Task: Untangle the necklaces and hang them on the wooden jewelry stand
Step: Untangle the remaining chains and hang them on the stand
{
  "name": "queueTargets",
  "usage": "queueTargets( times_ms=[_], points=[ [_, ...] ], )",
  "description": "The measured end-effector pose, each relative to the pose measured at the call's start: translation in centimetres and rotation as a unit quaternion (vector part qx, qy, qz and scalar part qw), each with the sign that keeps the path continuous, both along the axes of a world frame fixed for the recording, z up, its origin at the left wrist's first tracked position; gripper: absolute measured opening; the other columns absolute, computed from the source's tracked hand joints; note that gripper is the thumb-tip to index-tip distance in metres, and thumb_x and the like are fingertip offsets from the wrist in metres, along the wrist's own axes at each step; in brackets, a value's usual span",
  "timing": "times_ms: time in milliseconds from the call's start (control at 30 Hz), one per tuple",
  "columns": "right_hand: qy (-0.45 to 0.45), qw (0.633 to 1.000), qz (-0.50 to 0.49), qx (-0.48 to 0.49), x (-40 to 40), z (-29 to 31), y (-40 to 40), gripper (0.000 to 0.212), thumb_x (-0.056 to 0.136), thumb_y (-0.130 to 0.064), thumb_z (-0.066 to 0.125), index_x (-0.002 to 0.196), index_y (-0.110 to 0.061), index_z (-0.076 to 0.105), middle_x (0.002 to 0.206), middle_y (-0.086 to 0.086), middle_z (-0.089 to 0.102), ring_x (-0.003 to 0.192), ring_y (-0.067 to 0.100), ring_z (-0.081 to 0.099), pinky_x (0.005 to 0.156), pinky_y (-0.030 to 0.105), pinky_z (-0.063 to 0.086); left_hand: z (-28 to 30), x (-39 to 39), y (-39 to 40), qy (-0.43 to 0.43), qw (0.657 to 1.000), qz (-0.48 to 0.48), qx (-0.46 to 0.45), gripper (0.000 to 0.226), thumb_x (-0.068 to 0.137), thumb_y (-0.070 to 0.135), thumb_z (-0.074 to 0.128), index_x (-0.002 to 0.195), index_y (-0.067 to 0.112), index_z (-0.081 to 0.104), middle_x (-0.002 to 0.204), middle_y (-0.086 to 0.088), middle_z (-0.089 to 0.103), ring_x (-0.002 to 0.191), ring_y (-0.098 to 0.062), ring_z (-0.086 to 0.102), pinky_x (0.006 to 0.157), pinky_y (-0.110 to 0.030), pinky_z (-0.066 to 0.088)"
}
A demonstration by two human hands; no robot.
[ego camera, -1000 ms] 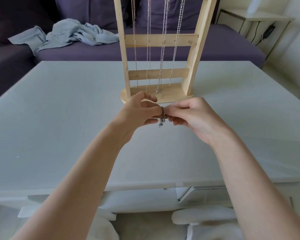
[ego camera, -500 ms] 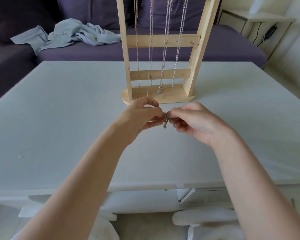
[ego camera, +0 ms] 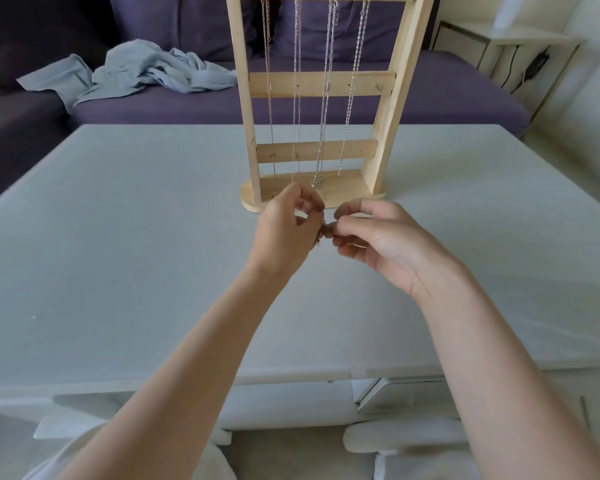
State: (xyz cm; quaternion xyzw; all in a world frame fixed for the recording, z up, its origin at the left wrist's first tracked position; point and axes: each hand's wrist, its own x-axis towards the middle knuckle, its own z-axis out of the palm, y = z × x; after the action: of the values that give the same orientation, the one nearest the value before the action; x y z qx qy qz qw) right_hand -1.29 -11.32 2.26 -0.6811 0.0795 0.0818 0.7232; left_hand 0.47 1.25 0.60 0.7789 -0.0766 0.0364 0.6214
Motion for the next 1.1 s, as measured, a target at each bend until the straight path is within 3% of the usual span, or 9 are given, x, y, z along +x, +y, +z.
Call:
queueTargets(
  times_ms=[167,367,633,767,900,1000,1100],
  points=[
    [0.002,0.998,0.059,-0.012,-0.1,0.0,-0.1,0.011,0.085,-0.004,0.062,0.077,-0.004,0.068,0.065,0.003,0.066,0.056,0.008,0.056,0.056,0.016,0.048,-0.1,0.3,0.2,-0.088,0.993,0.035,0.073,0.021,0.088,-0.001,0.055,0.081,0.018,0.049,0.076,0.002,0.050,0.050,-0.012,0.049,0.047,-0.012,0.035],
    [0.031,0.995,0.036,-0.083,-0.3,0.0,-0.2,0.012,0.082,-0.010,0.064,0.070,-0.012,0.068,0.064,-0.003,0.063,0.058,0.008,0.055,0.057,0.018,0.045,0.1,0.0,0.3,-0.114,0.987,-0.005,0.116,0.014,0.086,0.002,0.061,0.090,0.012,0.053,0.087,-0.003,0.051,0.052,-0.008,0.050,0.047,-0.008,0.036],
    [0.073,0.996,0.053,0.016,-0.2,0.2,0.7,0.045,0.081,-0.009,0.039,0.041,-0.017,0.058,0.049,-0.001,0.052,0.051,0.014,0.038,0.051,0.023,0.031,0.3,-0.3,-0.4,-0.026,0.999,-0.045,0.000,0.017,0.086,-0.002,0.057,0.093,0.014,0.057,0.078,0.004,0.048,0.050,-0.008,0.049,0.053,-0.015,0.039],
    [0.049,0.998,0.027,-0.010,-0.1,-0.1,0.8,0.025,0.083,-0.007,0.047,0.063,-0.010,0.061,0.056,0.003,0.056,0.053,0.014,0.043,0.052,0.022,0.036,0.2,-0.3,0.0,0.041,0.998,-0.051,-0.019,0.021,0.090,-0.003,0.050,0.091,0.016,0.058,0.079,0.001,0.052,0.054,-0.009,0.054,0.059,-0.020,0.047],
    [-0.002,0.999,-0.026,-0.032,0.1,-0.4,0.1,0.012,0.084,-0.003,0.064,0.072,-0.006,0.067,0.066,0.004,0.060,0.056,0.009,0.052,0.054,0.017,0.045,0.6,-0.1,1.0,0.072,0.995,-0.054,-0.047,0.022,0.090,-0.007,0.049,0.093,0.013,0.059,0.082,-0.002,0.052,0.053,-0.005,0.060,0.060,-0.017,0.051],
    [-0.039,0.996,-0.054,-0.062,0.1,-0.5,-0.5,0.010,0.084,-0.001,0.065,0.075,-0.006,0.066,0.067,0.002,0.059,0.059,0.009,0.052,0.054,0.016,0.045,0.7,-0.2,1.5,0.070,0.995,-0.063,-0.025,0.023,0.090,-0.008,0.051,0.090,0.013,0.060,0.086,-0.003,0.052,0.053,-0.005,0.063,0.054,-0.014,0.048],
    [-0.045,0.996,-0.081,-0.005,0.3,0.0,-0.6,0.016,0.086,0.000,0.060,0.071,-0.006,0.062,0.064,0.002,0.056,0.058,0.010,0.051,0.053,0.016,0.044,0.8,-0.3,1.8,0.082,0.993,-0.083,0.012,0.022,0.089,-0.006,0.051,0.089,0.012,0.062,0.087,-0.003,0.054,0.056,-0.005,0.065,0.050,-0.014,0.046]
  ],
)
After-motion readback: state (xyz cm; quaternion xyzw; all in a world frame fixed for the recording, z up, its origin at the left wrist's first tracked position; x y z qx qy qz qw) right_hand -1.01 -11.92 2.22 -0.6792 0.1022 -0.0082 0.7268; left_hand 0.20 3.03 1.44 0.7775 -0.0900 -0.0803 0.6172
